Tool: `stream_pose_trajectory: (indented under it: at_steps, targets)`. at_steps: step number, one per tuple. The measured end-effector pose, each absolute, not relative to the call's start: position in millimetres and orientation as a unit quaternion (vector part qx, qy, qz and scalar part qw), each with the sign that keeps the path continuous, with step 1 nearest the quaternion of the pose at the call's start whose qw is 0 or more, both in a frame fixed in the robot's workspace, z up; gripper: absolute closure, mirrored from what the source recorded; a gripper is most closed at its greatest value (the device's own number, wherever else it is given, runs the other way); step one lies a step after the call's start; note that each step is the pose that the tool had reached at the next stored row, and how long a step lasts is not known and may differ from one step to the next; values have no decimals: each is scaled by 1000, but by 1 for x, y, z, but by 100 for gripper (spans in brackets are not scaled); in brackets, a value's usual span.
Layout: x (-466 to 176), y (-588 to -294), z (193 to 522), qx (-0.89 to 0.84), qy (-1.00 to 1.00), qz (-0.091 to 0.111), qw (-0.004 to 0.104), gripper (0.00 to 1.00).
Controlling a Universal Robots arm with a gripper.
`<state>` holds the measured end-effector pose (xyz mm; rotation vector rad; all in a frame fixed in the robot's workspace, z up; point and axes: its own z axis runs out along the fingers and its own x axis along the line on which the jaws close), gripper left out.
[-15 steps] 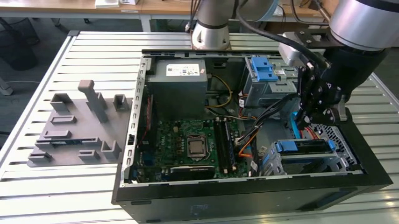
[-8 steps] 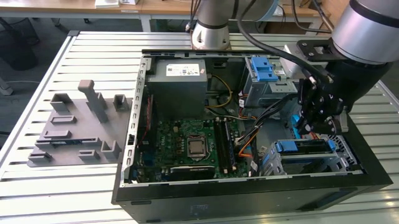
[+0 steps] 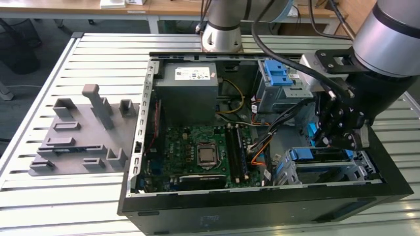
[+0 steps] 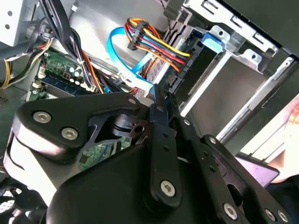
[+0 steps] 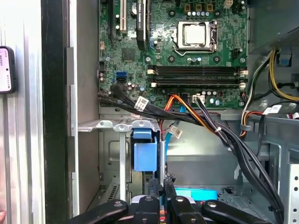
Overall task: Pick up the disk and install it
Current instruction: 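Insert the second disk wire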
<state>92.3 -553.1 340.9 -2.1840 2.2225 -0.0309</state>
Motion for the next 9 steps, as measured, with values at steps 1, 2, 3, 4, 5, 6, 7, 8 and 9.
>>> stream_pose_trajectory:
  at_steps: [1, 2, 3, 4, 5, 6, 7, 8, 9]
  targets:
    - [93, -554, 341, -701, 713, -10, 13, 84]
    - [93, -554, 340, -701, 713, -9, 13, 84]
    - [94, -554, 340, -701, 713, -9, 13, 84]
    - [95, -554, 340, -701, 713, -9, 13, 84]
    - [95, -554, 340, -701, 713, -9, 13, 84]
    - [95, -554, 340, -701, 713, -9, 13, 84]
    - [95, -554, 339, -701, 713, -9, 13, 84]
    - [95, -554, 339, -701, 713, -9, 13, 84]
    - [95, -554, 339, -701, 713, -9, 13, 84]
